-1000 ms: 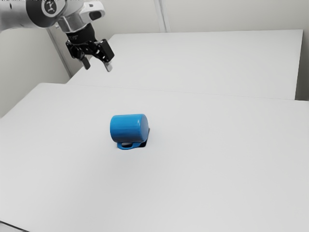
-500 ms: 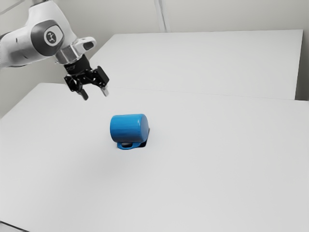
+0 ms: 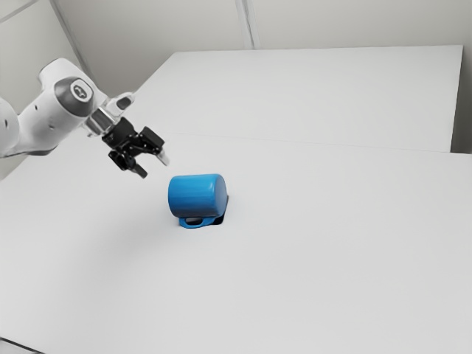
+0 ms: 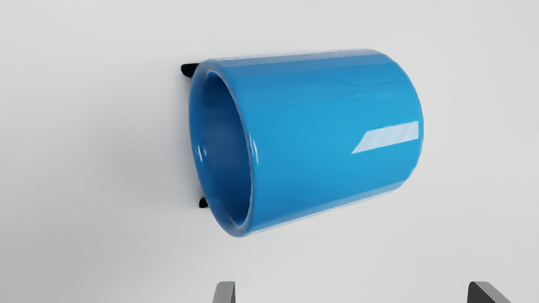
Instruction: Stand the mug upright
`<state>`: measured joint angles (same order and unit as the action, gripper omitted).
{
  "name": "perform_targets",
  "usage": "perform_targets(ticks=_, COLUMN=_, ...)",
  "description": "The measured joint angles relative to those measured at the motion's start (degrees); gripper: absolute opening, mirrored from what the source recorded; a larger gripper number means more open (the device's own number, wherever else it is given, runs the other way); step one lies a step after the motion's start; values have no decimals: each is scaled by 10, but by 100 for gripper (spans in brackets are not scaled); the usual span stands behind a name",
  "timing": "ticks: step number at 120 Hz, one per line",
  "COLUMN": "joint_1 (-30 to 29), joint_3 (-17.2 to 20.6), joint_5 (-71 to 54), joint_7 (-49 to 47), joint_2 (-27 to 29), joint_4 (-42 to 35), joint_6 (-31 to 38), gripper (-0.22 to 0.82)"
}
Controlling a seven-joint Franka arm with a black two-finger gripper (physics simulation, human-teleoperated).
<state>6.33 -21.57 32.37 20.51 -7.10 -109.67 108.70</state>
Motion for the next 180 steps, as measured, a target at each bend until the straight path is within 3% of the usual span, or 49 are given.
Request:
perform_targets(ticks=52, joint_1=-58, joint_3=3, joint_5=145, joint_7=189, joint_2=-104, joint_4=24, joint_6=-2, gripper=60)
perform_targets(ticks=116, joint_1=-91, joint_3=7, joint_5=341, joint_7=299, joint_2=-189, joint_4=24, joint_6=-153, gripper=60)
perform_targets(ticks=124, joint_1=-92, joint_3=8, joint_5=359, joint_7=307, joint_2=-198, joint_4=25, joint_6=-169, gripper=52)
perform_targets(ticks=142, joint_1=-93, joint_3=12, joint_5=382, joint_7=323, joint_2=-205, joint_4=29, joint_6=-202, gripper=19)
perform_targets(ticks=156, joint_1=-93, joint_3=15, joint_5=389, joint_7=332, joint_2=-204, joint_4=29, joint_6=-218, gripper=0)
perform_targets(ticks=180, joint_1=-93, joint_3=17, joint_5=392, joint_7=344, joint_2=-201, joint_4=32, joint_6=-229, gripper=-7)
